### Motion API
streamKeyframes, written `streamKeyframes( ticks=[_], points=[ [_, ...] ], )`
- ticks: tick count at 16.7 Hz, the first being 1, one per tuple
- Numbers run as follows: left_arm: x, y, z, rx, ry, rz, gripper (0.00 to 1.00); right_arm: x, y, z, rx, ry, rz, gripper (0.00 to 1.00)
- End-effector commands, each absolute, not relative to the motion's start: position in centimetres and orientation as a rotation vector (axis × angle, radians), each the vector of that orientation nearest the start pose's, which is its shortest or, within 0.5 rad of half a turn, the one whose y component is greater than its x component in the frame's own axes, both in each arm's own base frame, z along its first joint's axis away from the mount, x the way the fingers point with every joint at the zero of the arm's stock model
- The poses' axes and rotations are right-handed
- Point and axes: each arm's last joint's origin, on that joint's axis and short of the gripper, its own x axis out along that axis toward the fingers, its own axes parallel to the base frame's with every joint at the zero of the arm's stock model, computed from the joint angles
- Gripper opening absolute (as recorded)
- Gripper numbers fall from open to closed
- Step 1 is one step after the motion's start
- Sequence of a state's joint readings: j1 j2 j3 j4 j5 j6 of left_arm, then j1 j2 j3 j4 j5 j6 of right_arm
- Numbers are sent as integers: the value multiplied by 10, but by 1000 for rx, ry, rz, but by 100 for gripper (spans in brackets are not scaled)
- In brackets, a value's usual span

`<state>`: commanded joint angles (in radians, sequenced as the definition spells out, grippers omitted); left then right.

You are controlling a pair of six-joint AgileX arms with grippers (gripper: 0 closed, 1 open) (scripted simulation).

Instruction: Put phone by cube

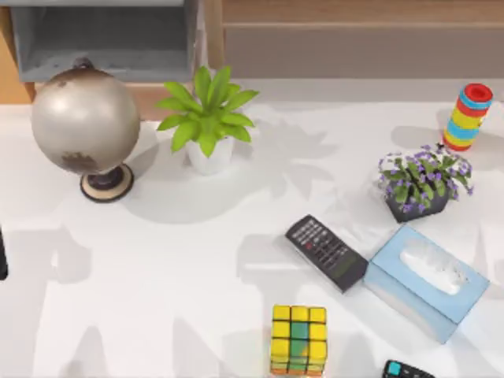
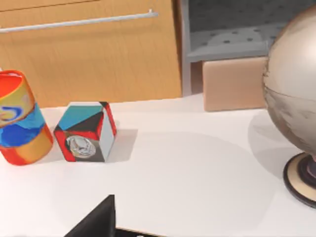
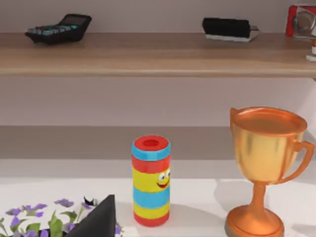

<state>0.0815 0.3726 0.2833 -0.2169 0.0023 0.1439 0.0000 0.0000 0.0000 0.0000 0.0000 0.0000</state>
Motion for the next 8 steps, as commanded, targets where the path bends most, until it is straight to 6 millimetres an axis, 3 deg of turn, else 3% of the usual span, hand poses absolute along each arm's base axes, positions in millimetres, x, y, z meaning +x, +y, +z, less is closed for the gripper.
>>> streamKeyframes(
  ticks=[4, 8],
  points=[
    [169, 25, 221, 205, 679, 52, 100, 106, -1, 160, 0, 0, 0, 100],
    [229, 52, 208, 236, 1065, -9, 100, 106, -1, 160, 0, 0, 0, 100]
  ],
)
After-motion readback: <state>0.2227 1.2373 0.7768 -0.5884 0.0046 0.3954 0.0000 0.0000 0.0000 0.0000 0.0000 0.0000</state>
